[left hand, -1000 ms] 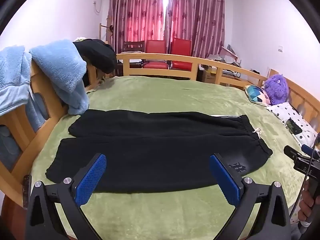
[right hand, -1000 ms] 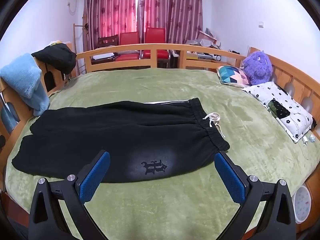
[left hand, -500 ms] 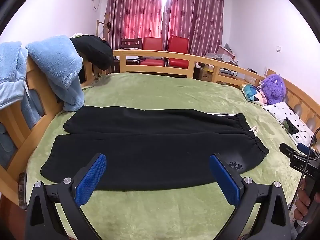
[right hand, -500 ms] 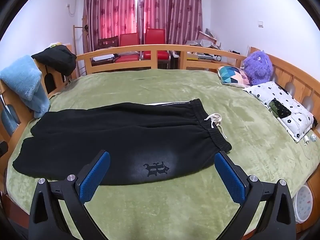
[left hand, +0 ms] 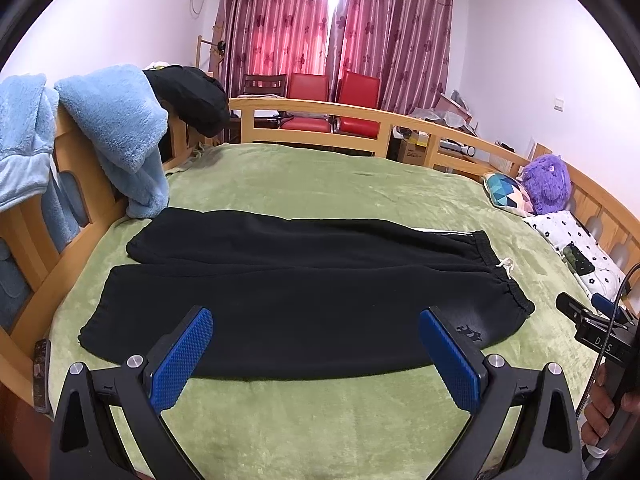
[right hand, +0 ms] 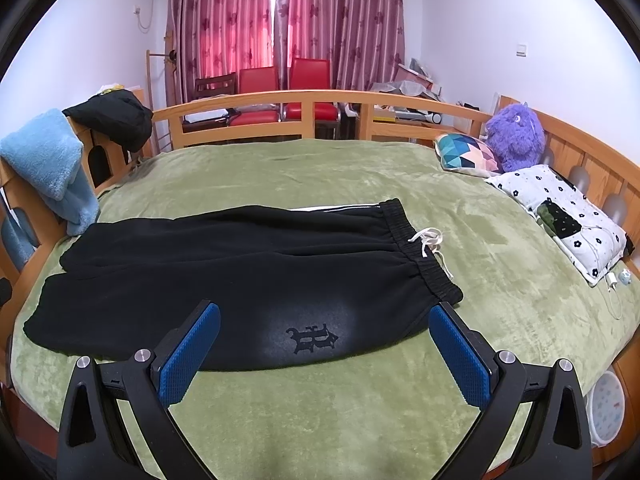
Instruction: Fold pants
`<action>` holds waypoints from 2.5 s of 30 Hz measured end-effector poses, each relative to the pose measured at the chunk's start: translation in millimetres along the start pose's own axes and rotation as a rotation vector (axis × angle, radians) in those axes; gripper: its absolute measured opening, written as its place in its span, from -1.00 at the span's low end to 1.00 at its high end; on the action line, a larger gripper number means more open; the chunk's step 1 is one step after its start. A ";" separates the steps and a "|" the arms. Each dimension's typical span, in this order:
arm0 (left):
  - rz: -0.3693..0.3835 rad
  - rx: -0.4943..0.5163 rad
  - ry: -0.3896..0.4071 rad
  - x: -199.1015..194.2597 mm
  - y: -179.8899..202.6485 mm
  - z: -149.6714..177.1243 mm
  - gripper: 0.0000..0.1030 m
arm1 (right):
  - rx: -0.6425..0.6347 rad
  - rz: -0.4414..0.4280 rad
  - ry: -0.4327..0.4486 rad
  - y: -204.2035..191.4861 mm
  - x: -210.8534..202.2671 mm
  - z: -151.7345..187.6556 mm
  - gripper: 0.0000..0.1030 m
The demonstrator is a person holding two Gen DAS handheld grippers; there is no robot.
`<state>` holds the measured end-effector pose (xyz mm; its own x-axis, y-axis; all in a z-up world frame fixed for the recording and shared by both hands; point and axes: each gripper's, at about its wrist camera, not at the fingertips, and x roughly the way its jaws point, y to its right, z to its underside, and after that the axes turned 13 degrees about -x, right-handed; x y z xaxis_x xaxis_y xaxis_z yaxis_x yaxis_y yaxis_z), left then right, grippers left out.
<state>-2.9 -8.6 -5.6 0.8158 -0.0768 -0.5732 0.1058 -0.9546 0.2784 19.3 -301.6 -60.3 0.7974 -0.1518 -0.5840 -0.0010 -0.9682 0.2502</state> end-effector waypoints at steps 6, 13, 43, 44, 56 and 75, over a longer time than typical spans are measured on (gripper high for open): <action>0.000 -0.003 -0.001 -0.5 -2.4 -0.5 1.00 | 0.003 0.003 -0.001 -1.5 1.8 0.9 0.99; 0.002 -0.004 -0.004 -0.1 -4.3 -1.5 1.00 | 0.005 0.002 0.002 -0.7 1.4 0.9 0.99; 0.009 -0.015 -0.002 -3.7 -0.2 -1.2 1.00 | 0.008 0.029 0.022 -0.3 -4.0 -0.5 0.99; 0.008 -0.015 0.001 -4.2 0.1 -1.1 1.00 | 0.009 0.025 0.024 -0.9 -4.0 -0.7 0.99; -0.010 -0.031 0.037 1.3 -0.8 -5.0 1.00 | 0.036 0.000 0.035 -2.3 7.4 1.1 0.99; -0.073 -0.129 -0.098 99.3 -62.5 16.2 0.77 | 0.080 -0.046 -0.140 25.2 108.9 32.0 0.58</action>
<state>62.3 38.8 -92.3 0.7447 -0.0424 -0.6660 0.2400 -0.9142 0.3265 86.8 -349.0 -142.3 0.7057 -0.1276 -0.6969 -0.0188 -0.9867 0.1617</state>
